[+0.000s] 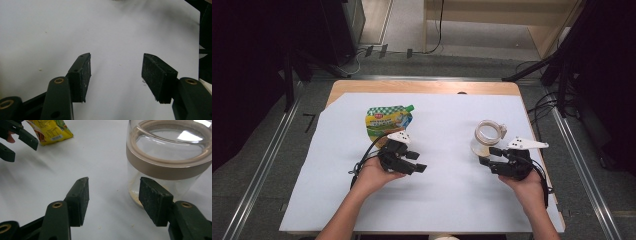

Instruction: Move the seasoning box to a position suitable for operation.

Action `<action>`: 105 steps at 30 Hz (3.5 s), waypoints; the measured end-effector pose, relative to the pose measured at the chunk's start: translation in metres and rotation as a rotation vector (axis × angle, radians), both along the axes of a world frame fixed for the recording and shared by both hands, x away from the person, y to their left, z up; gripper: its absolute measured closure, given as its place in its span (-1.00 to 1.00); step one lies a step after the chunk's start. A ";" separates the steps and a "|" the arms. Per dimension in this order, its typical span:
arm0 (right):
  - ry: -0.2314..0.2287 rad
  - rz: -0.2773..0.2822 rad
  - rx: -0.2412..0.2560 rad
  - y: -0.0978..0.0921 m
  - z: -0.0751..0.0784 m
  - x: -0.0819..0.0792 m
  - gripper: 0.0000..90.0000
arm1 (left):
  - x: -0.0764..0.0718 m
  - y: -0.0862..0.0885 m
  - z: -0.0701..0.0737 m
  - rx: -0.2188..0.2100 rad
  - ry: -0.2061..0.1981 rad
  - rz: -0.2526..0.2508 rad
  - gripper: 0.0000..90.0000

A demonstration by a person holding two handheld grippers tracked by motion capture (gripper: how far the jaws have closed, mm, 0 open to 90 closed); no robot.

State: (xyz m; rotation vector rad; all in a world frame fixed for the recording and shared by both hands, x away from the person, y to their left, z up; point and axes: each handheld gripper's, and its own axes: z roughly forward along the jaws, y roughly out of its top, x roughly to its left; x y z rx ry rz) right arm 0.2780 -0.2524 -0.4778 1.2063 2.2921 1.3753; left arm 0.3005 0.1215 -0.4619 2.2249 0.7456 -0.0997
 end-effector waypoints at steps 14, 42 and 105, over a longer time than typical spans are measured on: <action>0.000 -0.004 0.002 -0.002 0.001 -0.001 -0.05 | 0.000 0.000 0.000 -0.005 -0.006 0.003 -0.08; -0.007 -0.045 -0.007 -0.015 0.002 0.001 -0.05 | -0.001 0.001 0.001 -0.008 -0.015 0.009 -0.08; -0.105 -0.252 -0.018 0.020 -0.043 0.058 -0.79 | -0.005 0.006 0.001 -0.001 -0.020 0.023 -0.09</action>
